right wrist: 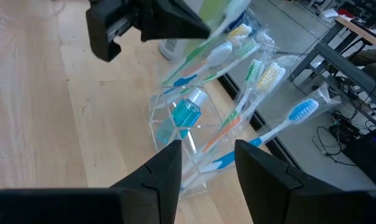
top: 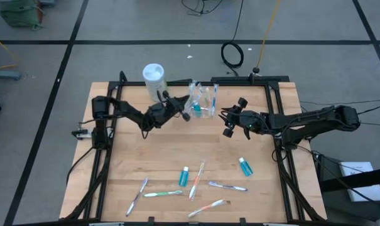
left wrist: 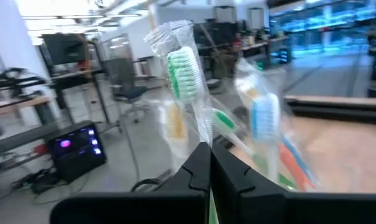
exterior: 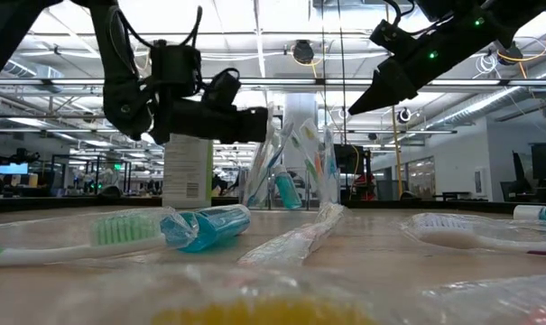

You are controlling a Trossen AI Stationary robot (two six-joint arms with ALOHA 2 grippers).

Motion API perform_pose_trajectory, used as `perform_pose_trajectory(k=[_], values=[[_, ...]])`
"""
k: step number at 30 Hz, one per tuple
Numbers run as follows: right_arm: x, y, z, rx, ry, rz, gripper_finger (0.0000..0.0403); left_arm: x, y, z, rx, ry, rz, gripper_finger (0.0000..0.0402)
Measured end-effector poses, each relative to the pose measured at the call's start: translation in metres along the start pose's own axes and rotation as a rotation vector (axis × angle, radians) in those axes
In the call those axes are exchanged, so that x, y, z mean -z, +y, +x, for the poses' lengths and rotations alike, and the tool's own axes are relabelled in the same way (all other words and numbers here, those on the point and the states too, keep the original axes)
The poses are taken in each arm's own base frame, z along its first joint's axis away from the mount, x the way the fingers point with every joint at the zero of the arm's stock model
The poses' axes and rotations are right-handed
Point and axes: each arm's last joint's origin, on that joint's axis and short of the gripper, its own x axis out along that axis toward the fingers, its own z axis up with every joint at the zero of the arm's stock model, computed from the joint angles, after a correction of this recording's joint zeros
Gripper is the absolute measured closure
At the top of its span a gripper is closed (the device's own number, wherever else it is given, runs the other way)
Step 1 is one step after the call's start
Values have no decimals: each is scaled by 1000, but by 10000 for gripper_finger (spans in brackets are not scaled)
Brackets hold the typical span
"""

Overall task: Pick & Place toothbrushing station
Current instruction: Put the green toothbrush into the transparent organizer

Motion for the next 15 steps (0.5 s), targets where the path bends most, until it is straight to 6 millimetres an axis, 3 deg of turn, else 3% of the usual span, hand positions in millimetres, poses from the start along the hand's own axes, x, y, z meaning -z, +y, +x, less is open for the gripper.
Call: perform_pose_trajectory(k=[6, 15], values=[[1, 0, 0, -1, 8, -3, 264, -1, -12, -6, -9, 24, -12, 400], [3, 0, 0, -2, 24, 35, 264, 10, -26, -16, -86, 171, 112, 397]])
